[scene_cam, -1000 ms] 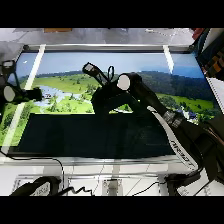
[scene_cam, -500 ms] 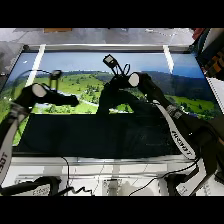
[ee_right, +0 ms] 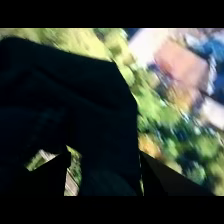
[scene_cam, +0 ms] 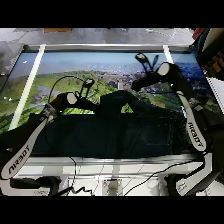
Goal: Fold the clothes and pants, and hang the long-sleeved shirts on hangers.
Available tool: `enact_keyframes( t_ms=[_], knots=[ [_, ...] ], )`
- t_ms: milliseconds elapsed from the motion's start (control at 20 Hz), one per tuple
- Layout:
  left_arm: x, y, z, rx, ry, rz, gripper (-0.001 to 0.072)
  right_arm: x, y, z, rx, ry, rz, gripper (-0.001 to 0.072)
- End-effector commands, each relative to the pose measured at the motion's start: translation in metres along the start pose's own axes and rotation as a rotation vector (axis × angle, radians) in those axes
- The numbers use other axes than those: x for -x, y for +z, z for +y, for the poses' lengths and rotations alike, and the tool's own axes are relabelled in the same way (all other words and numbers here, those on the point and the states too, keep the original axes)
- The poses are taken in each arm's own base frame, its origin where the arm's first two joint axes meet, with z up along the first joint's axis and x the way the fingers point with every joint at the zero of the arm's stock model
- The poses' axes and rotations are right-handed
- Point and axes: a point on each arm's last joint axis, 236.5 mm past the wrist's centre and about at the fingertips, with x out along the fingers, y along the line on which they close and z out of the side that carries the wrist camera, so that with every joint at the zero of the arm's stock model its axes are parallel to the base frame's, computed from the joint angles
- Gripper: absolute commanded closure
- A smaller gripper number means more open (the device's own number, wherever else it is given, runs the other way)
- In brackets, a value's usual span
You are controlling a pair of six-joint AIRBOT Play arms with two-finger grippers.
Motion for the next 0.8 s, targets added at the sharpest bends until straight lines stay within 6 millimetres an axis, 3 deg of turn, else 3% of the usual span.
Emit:
enact_keyframes(
  t_ms=[0,200,350,550,600,700,750],
  knots=[
    [-0.009,0.000,-0.017,-0.169,-0.011,0.002,0.0011,0.019,-0.039,-0.034,-0.117,0.016,0.096,0.0220],
    [-0.019,0.004,-0.018,-0.149,-0.012,-0.022,0.0013,0.029,-0.055,-0.054,-0.204,0.012,0.124,0.0220],
    [-0.028,-0.001,-0.025,-0.112,-0.044,-0.011,0.0062,0.031,-0.057,-0.056,-0.209,0.010,0.124,0.0221],
    [-0.035,-0.004,-0.045,-0.144,-0.067,0.002,0.0070,0.030,-0.057,-0.056,-0.208,0.009,0.126,0.0221],
    [-0.037,-0.004,-0.052,-0.155,-0.071,-0.002,0.0170,0.031,-0.057,-0.056,-0.209,0.009,0.126,0.0228],
    [-0.040,0.008,-0.055,-0.170,-0.050,-0.054,0.0585,0.031,-0.057,-0.056,-0.227,0.008,0.127,0.0267],
    [-0.038,0.021,-0.051,-0.170,-0.025,-0.105,0.0654,0.032,-0.057,-0.056,-0.229,0.007,0.128,0.0267]
  ],
)
